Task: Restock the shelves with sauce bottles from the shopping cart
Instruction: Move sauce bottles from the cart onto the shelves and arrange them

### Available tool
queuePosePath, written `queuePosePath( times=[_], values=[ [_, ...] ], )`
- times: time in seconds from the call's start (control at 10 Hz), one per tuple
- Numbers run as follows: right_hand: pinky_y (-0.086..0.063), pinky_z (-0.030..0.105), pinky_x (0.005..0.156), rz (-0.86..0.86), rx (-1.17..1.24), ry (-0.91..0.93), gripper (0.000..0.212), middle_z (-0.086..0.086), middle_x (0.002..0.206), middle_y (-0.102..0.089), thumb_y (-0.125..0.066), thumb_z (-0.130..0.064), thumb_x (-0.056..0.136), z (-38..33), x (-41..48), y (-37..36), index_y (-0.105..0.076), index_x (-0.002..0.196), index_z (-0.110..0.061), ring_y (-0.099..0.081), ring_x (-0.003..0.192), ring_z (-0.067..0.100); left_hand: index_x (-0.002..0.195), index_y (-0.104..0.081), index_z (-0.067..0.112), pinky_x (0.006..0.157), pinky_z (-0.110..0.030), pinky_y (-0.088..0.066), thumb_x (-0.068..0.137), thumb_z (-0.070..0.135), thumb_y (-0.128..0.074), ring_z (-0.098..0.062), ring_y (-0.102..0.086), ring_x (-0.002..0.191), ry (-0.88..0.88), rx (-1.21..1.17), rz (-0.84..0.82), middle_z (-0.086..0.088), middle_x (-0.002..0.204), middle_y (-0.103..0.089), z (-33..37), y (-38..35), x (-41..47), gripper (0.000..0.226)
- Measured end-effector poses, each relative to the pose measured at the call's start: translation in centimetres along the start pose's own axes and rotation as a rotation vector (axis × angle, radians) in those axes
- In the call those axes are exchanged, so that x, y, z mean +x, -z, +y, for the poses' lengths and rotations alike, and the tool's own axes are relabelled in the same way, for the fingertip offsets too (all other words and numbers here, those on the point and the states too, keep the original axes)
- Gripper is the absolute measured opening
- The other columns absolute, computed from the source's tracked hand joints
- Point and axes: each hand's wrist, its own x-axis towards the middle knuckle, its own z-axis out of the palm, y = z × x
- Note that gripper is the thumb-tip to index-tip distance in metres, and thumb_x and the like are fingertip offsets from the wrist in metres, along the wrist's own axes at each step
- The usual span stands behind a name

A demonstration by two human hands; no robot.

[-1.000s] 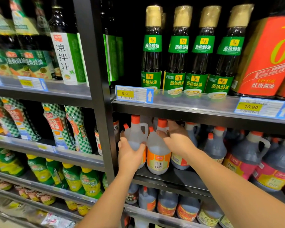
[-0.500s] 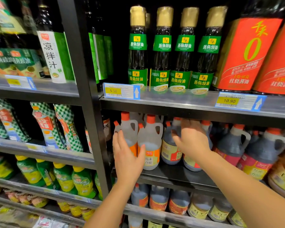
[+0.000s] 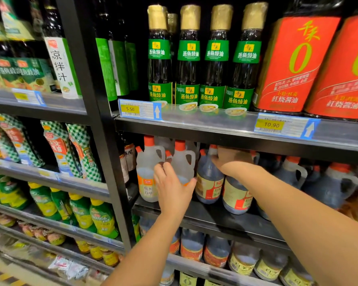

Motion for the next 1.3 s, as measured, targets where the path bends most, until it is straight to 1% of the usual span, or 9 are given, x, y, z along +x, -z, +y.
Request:
queuePosePath(
  times=[0.2,0.3,0.5,0.7,0.8,0.9,1.1,1.2,1.3],
  values=[
    [-0.019,0.039,0.116,-0.024,0.133,-0.101,0.049,0.015,0.156,-0.027,-0.030,-0.026,0.106,-0.5,0.8,-0.5,-0.026,0.151,-0.008,-0.026,0.143,0.032,0.108,-0.045,0.009,0.087,-0.039,-0.047,0.065,0.032,-0.085,-0.030,-0.045,0.107,0.009,0.087,-0.007,-0.010,0.114,-0.041,0.0,-0.2,0.6,0.063],
    [-0.025,0.037,0.110,-0.008,0.175,-0.080,0.043,0.016,0.149,-0.039,-0.035,-0.020,0.104,-0.5,0.7,-0.4,-0.038,0.145,-0.005,-0.035,0.137,0.034,0.110,-0.047,0.007,0.087,-0.038,-0.046,0.067,0.029,-0.083,-0.030,-0.044,0.108,-0.030,0.106,-0.002,-0.012,0.114,-0.042,-0.3,-0.2,0.5,0.060],
    [-0.018,0.032,0.113,-0.126,0.258,-0.223,0.047,0.011,0.156,-0.027,-0.024,-0.028,0.107,-1.0,0.8,-0.1,-0.025,0.151,-0.011,-0.027,0.141,0.028,0.102,-0.047,0.006,0.082,-0.038,-0.046,0.070,0.028,-0.081,-0.029,-0.043,0.106,-0.054,0.106,-0.037,-0.011,0.107,-0.043,-0.5,0.1,0.6,0.051],
    [-0.037,0.033,0.087,-0.142,0.074,-0.210,0.063,0.014,0.129,-0.057,-0.023,-0.056,0.100,0.1,-2.2,0.2,-0.054,0.129,-0.010,-0.053,0.120,0.031,0.100,-0.048,0.007,0.079,-0.040,-0.048,0.073,0.032,-0.079,-0.028,-0.044,0.103,-0.086,0.123,-0.045,-0.009,0.105,-0.044,-0.6,0.6,0.6,0.048],
    [-0.036,0.032,0.083,-0.121,0.047,-0.204,0.060,0.015,0.124,-0.059,-0.025,-0.053,0.101,-0.3,-2.7,0.2,-0.057,0.125,-0.008,-0.055,0.116,0.030,0.099,-0.047,0.009,0.078,-0.040,-0.048,0.074,0.034,-0.078,-0.027,-0.045,0.103,-0.085,0.136,-0.057,-0.008,0.105,-0.044,-0.7,0.7,0.6,0.047],
    [-0.036,0.032,0.091,-0.187,0.029,-0.245,0.046,0.013,0.125,-0.053,-0.030,-0.037,0.105,-0.9,-2.3,0.4,-0.050,0.133,-0.006,-0.050,0.112,0.026,0.101,-0.048,0.009,0.079,-0.040,-0.048,0.074,0.035,-0.078,-0.027,-0.045,0.104,-0.095,0.140,-0.059,-0.007,0.106,-0.044,-0.8,0.7,0.6,0.048],
    [-0.031,0.026,0.078,-0.092,0.090,-0.244,0.034,0.004,0.079,-0.042,-0.035,-0.030,0.105,-0.5,-1.8,-0.2,-0.057,0.119,-0.008,-0.043,0.092,0.020,0.103,-0.048,0.008,0.081,-0.041,-0.048,0.075,0.034,-0.078,-0.028,-0.045,0.105,-0.080,0.141,-0.060,-0.008,0.107,-0.045,-0.8,0.8,0.5,0.048],
    [-0.035,0.027,0.076,0.009,0.107,-0.211,0.043,0.007,0.087,-0.051,-0.034,-0.039,0.104,-0.5,-2.0,-0.4,-0.061,0.111,-0.007,-0.047,0.086,0.021,0.105,-0.049,0.008,0.082,-0.041,-0.048,0.076,0.035,-0.077,-0.028,-0.045,0.107,-0.083,0.147,-0.065,-0.008,0.109,-0.045,-0.9,0.8,0.5,0.049],
    [-0.034,0.027,0.077,-0.032,0.056,-0.197,0.036,0.007,0.089,-0.051,-0.037,-0.032,0.104,-0.5,-2.1,-0.5,-0.062,0.110,-0.007,-0.048,0.088,0.022,0.105,-0.048,0.009,0.083,-0.041,-0.048,0.077,0.036,-0.076,-0.028,-0.045,0.108,-0.077,0.151,-0.067,-0.008,0.110,-0.045,-0.9,0.7,0.4,0.048]
  ],
)
